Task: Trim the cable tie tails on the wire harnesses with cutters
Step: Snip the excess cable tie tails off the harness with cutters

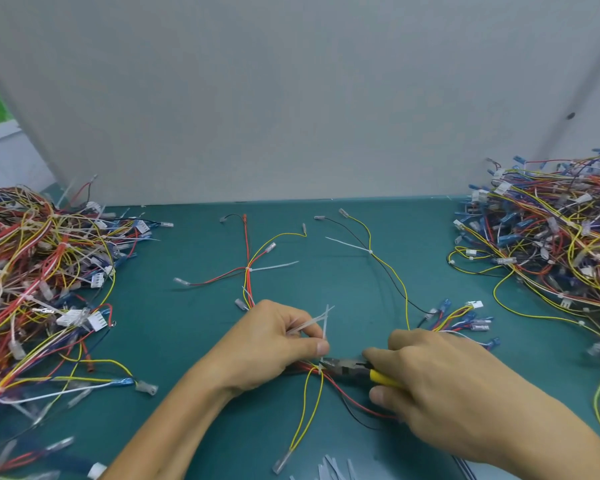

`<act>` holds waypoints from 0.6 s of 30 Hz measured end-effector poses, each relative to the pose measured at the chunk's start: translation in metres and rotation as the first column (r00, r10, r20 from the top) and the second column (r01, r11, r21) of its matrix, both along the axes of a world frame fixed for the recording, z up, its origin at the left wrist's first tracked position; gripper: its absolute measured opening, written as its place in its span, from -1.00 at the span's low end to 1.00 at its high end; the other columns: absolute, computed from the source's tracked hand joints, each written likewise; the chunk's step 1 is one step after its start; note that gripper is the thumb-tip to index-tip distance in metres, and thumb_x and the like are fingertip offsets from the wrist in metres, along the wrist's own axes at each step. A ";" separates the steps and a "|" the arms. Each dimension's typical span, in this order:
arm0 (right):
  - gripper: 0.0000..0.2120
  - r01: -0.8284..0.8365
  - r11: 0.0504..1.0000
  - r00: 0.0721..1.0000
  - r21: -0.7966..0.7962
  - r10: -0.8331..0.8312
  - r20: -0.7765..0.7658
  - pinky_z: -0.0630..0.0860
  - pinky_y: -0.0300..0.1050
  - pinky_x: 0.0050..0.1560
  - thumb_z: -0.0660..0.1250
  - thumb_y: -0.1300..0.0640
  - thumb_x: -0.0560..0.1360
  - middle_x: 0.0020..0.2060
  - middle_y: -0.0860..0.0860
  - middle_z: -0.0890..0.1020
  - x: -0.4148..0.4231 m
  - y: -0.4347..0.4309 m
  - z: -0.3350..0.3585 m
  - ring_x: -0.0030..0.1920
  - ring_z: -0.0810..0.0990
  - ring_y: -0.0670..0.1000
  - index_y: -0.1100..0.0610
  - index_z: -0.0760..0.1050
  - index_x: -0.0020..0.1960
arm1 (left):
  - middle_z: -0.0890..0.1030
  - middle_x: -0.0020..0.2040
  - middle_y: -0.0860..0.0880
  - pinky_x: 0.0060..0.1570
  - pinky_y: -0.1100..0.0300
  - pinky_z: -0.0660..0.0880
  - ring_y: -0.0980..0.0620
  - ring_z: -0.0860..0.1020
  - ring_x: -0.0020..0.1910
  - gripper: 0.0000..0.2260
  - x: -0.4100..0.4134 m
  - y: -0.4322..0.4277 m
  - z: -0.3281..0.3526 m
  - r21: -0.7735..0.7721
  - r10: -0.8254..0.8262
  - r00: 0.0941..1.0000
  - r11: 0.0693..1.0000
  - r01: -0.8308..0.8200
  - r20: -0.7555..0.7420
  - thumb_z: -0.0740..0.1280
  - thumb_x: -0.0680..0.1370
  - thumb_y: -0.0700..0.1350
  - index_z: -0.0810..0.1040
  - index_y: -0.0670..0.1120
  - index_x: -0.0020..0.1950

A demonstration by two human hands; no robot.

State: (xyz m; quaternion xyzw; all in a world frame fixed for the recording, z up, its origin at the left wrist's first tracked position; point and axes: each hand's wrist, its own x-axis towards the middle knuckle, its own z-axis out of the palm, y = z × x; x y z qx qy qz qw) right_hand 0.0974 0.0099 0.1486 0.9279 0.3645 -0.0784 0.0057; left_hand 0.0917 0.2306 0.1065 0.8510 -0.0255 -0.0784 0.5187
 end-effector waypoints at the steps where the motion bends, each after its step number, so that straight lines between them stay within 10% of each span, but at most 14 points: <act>1: -0.72 -0.004 1.000 1.000 -0.001 0.004 0.004 0.29 -0.04 -0.15 0.06 -0.21 0.56 -0.15 -0.07 0.36 0.000 0.000 0.000 -0.07 0.43 0.07 -0.03 0.35 0.03 | 0.37 -0.47 0.07 -0.30 0.18 0.19 0.07 0.27 -0.41 -0.85 0.000 0.000 0.000 -0.002 -0.001 1.000 1.000 0.001 -0.001 0.41 0.35 0.04 0.64 -0.02 -0.23; 18: -0.78 -0.029 0.991 0.999 -0.128 0.027 -0.021 0.06 -0.17 -0.44 0.18 -0.17 0.55 -0.21 -0.03 0.29 0.005 0.006 -0.011 -0.20 0.29 0.16 -0.04 0.27 -0.06 | 0.30 -0.49 0.07 -0.41 0.23 0.17 0.09 0.22 -0.45 -0.90 -0.001 -0.002 0.001 0.024 0.013 1.000 1.000 -0.013 0.012 0.43 0.46 -0.09 0.63 -0.07 -0.23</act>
